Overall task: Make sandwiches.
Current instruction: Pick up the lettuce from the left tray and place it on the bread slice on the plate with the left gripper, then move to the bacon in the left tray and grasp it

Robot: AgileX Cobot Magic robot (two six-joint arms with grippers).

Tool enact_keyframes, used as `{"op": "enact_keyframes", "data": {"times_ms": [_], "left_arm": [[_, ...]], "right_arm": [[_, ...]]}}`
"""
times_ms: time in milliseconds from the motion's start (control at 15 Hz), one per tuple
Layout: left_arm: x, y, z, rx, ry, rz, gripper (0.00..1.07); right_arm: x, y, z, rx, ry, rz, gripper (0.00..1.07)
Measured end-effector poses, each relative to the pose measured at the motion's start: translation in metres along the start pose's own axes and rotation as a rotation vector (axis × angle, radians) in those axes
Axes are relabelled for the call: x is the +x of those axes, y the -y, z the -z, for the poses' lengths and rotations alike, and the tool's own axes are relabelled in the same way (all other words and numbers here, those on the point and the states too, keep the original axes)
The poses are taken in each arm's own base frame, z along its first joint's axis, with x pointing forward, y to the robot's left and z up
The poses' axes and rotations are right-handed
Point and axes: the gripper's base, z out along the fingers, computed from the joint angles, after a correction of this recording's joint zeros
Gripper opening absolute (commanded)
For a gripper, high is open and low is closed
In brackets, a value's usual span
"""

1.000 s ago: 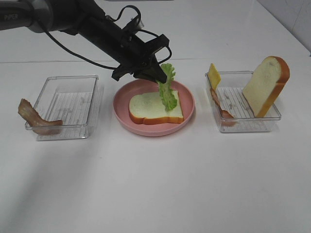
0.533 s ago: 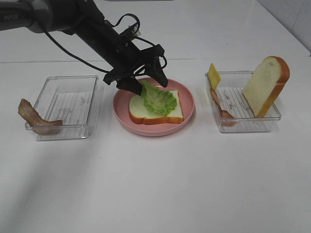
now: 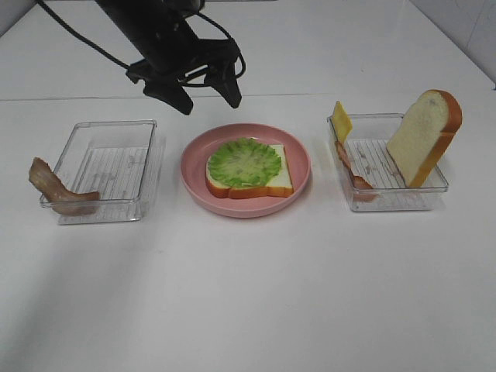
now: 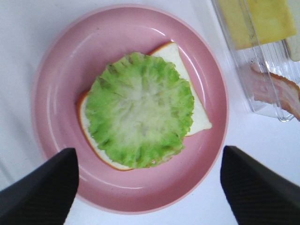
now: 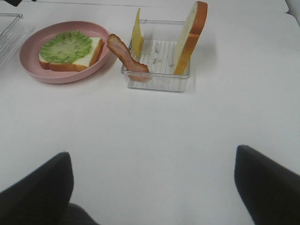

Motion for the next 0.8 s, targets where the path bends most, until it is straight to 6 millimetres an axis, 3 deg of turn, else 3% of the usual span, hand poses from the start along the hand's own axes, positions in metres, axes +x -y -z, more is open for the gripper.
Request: {"op": "enact_keyframes", "data": {"times_ms": [467,667,800], "left_arm": [[0.004,-0.005,0.072,-0.336,0.020,-0.014,0.78],[0.005,0.001,0.094,-0.354,0.066,-0.013,0.78],[0.017,-0.004,0.119,-0.370,0.080,0.013,0.78]], "right_arm": [[0.000,0.000,0.000,0.000,0.000,0.000,0.88],[0.000,0.000,0.000,0.000,0.000,0.000,0.88],[0.000,0.000,0.000,0.000,0.000,0.000,0.88]]}}
